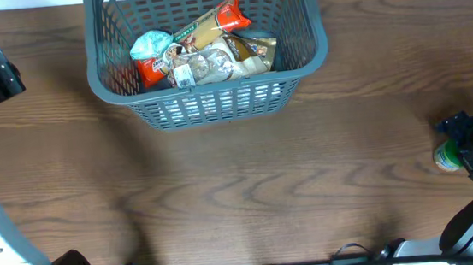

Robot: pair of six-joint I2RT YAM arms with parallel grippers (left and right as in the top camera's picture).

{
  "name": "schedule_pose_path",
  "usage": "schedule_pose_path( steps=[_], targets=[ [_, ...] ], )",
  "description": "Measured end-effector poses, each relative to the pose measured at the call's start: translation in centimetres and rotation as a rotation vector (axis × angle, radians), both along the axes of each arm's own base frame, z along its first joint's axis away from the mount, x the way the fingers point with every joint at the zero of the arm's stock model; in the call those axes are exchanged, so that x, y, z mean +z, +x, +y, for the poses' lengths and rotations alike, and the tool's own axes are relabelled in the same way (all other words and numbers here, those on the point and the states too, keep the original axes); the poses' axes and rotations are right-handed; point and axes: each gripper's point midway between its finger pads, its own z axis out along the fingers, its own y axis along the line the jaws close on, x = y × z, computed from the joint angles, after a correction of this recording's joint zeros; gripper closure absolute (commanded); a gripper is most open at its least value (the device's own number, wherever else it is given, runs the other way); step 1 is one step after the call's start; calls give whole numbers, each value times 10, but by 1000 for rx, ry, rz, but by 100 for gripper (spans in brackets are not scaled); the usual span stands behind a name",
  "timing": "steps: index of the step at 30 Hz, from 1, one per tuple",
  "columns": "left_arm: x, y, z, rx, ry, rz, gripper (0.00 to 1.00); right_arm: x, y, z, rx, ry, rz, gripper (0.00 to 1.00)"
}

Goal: Pack container
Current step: 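Lower the right gripper onto the green-capped jar and grasp it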

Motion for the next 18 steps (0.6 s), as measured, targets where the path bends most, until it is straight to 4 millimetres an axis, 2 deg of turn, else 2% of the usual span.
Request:
schedule_pose_path(
  steps=[6, 12, 18],
  targets=[
    [-1, -1, -1, 0, -3, 4, 1, -8, -3, -12, -36, -25, -29, 1],
    [-1, -1, -1, 0, -3, 4, 2, -8, 5, -24, -47, -57, -66, 1],
    [-1, -1, -1, 0, -3, 4, 2, -22, 9, -28, -47, -49, -57, 1]
  ],
)
